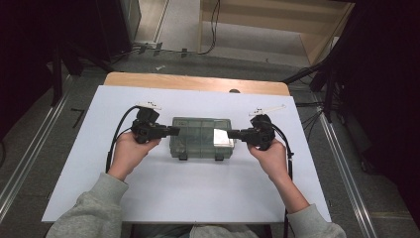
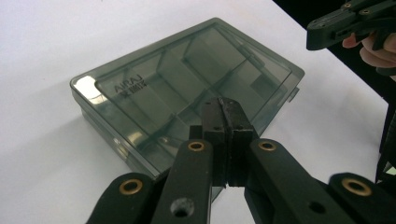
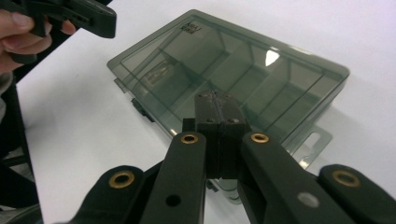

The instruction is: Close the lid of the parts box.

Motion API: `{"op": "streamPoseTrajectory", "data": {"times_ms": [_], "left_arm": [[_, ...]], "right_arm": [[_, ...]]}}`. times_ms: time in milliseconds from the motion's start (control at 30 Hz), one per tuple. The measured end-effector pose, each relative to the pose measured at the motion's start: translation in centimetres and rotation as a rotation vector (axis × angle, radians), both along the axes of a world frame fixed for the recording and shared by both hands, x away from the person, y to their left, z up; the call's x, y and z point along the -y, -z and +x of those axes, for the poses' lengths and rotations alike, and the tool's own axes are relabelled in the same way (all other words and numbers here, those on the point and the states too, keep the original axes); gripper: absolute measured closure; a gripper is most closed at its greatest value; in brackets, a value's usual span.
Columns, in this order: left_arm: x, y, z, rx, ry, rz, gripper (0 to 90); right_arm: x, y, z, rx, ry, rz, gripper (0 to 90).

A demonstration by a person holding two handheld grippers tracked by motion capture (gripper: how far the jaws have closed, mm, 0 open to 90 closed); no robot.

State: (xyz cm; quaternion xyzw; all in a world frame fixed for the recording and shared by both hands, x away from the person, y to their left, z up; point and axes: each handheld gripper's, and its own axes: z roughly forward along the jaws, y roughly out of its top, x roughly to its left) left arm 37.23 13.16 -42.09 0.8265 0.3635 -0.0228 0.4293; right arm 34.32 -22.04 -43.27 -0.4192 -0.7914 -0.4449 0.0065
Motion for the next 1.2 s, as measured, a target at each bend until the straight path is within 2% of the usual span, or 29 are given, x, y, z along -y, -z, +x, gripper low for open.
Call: {"op": "streamPoseTrajectory", "data": {"times_ms": [200, 300, 400, 467, 700, 800, 867, 1000, 1033, 1200], "left_arm": [[0.1, 0.6, -0.4, 0.0, 0.0, 0.013, 90.0], [0.0, 1.0, -0.7, 0.016, -0.008, 0.014, 90.0], [0.0, 1.1, -1.1, 0.045, -0.019, 0.007, 90.0], [-0.1, 1.2, -1.2, 0.04, -0.019, 0.002, 90.0], [0.0, 2.2, -1.4, 0.022, -0.014, 0.032, 89.9], [0.1, 2.5, -1.3, 0.022, -0.015, 0.039, 90.0], [0.2, 2.7, -1.3, 0.031, -0.02, 0.058, 89.9], [0.2, 3.3, -1.2, 0.019, -0.017, 0.075, 89.9], [0.3, 3.4, -1.2, 0.019, -0.015, 0.092, 89.9], [0.4, 3.6, -1.5, 0.029, 0.003, 0.101, 89.9]], "right_arm": [[-0.5, 0.8, -0.6, -0.004, -0.007, -0.029, 87.9], [-0.6, 1.2, -0.8, -0.001, -0.002, -0.038, 87.9], [-0.5, 1.4, -0.9, 0.0, 0.0, -0.035, 87.9], [-0.4, 1.5, -1.0, -0.003, 0.002, -0.026, 87.9], [-0.3, 2.1, -0.9, -0.007, 0.012, -0.043, 87.9], [-0.3, 2.3, -0.8, -0.011, 0.013, -0.046, 87.9], [-0.4, 2.6, -0.8, -0.017, 0.014, -0.048, 87.9], [-0.6, 2.9, -0.8, -0.019, 0.015, -0.057, 87.9], [-0.6, 3.1, -0.7, -0.021, 0.017, -0.062, 87.9], [-0.9, 3.8, -0.8, -0.022, 0.021, -0.092, 87.9]]}}
